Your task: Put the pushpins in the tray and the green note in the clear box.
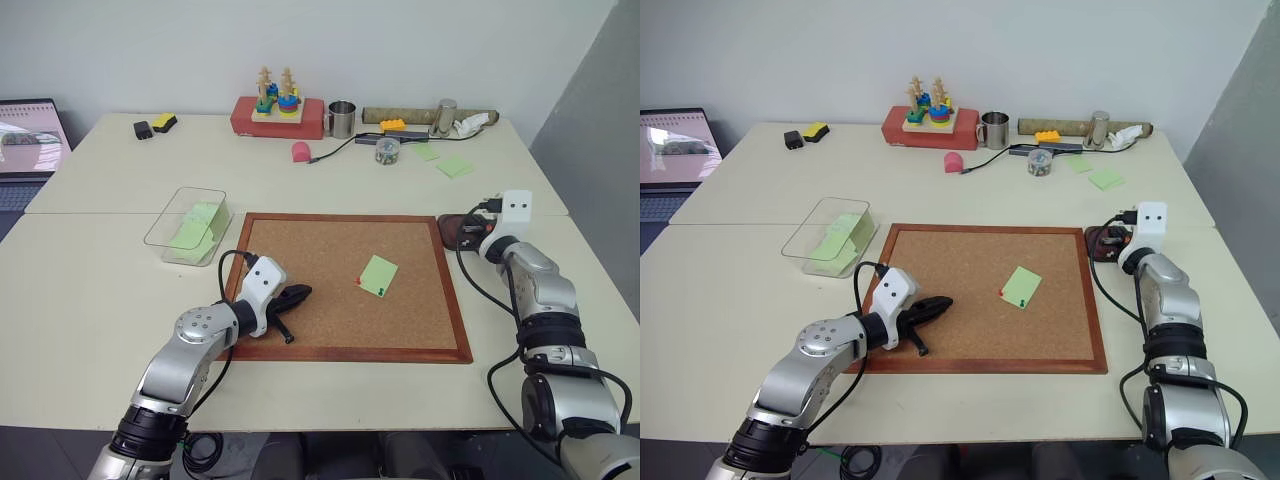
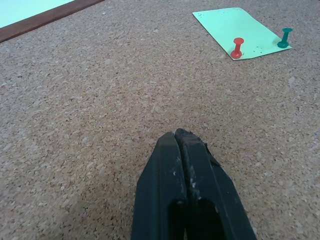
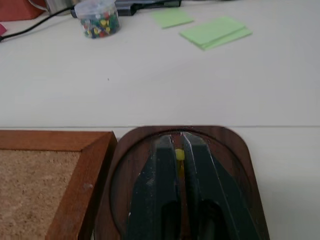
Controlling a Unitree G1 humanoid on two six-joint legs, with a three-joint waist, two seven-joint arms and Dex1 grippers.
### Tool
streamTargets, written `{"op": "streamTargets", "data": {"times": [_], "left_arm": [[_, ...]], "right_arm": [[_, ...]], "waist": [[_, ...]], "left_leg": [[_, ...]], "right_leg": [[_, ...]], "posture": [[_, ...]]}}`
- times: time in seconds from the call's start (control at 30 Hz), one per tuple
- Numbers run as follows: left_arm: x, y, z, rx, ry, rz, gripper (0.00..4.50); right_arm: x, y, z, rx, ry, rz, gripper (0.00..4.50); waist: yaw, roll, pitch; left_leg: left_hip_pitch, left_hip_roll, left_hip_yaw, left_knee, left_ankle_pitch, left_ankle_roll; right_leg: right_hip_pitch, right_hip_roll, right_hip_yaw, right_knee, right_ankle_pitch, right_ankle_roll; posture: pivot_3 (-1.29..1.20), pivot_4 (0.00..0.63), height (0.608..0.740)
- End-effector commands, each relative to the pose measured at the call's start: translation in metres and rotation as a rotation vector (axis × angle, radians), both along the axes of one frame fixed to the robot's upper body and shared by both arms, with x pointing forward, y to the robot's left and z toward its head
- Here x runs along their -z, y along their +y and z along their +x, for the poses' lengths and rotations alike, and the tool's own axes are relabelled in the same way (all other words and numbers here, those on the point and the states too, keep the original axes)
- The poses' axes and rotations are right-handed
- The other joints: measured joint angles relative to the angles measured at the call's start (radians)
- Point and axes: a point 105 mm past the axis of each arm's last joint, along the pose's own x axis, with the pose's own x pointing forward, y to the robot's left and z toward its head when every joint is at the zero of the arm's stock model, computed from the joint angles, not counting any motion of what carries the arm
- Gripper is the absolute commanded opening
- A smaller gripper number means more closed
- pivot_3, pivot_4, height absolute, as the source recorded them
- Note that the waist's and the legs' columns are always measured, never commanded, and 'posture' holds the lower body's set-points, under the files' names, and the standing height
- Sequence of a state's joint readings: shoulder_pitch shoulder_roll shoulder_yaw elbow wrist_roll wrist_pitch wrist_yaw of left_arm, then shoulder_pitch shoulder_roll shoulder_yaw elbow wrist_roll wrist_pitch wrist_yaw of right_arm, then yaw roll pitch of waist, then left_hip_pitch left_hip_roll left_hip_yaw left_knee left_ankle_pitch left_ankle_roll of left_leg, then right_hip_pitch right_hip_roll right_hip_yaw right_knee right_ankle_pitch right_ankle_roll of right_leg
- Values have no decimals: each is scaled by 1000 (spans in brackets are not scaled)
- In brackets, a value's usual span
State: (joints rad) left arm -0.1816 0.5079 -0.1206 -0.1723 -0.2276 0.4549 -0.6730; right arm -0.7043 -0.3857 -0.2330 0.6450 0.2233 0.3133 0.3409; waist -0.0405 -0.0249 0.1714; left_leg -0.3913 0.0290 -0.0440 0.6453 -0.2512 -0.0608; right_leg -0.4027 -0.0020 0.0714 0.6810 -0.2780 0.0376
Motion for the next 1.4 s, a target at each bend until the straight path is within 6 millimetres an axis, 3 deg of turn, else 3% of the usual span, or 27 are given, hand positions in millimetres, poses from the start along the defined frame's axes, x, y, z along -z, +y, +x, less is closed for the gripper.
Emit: {"op": "streamTargets", "data": {"times": [0.03,0.07,0.2,0.43,0.73,0.9,1.03,1.4], "left_arm": [[18,9,-4,-32,78,38,0],[18,9,-4,-33,78,38,0],[18,10,-4,-36,77,37,0],[18,9,-4,-35,73,36,0],[18,8,-3,-30,70,38,0],[17,8,-3,-25,70,41,0],[17,9,-3,-23,69,43,0],[18,9,-5,-11,75,46,0]], "right_arm": [[-21,-5,6,-11,-62,24,41],[-21,-5,7,-13,-61,26,41],[-21,-4,8,-19,-64,32,810],[-22,-4,6,-21,-78,22,2410],[-41,-9,-3,-55,-145,-39,4203],[-54,-6,-9,-120,-184,-87,4203],[-59,18,-29,-330,-191,-103,4203],[-24,94,-123,-879,-136,-228,4203]], "waist": [[-1,0,0],[-2,0,0],[-2,0,0],[-2,0,0],[-2,0,0],[-2,0,0],[-1,1,0],[0,1,0]], "left_leg": [[0,0,0,0,0,0],[0,0,0,0,0,0],[0,0,0,0,0,0],[0,0,0,0,0,0],[0,0,0,0,0,0],[0,0,0,0,0,0],[0,0,0,0,0,0],[0,0,-1,0,0,0]], "right_leg": [[0,0,0,0,0,0],[0,0,0,0,0,0],[0,0,0,0,0,0],[0,0,0,0,0,0],[0,0,0,0,0,0],[0,0,0,0,0,0],[0,0,0,0,0,0],[0,0,-1,0,-1,3]], "posture": [[0,150,740],[0,150,740],[0,150,740],[0,150,740],[0,150,740],[0,150,740],[0,150,740],[0,150,740]]}}
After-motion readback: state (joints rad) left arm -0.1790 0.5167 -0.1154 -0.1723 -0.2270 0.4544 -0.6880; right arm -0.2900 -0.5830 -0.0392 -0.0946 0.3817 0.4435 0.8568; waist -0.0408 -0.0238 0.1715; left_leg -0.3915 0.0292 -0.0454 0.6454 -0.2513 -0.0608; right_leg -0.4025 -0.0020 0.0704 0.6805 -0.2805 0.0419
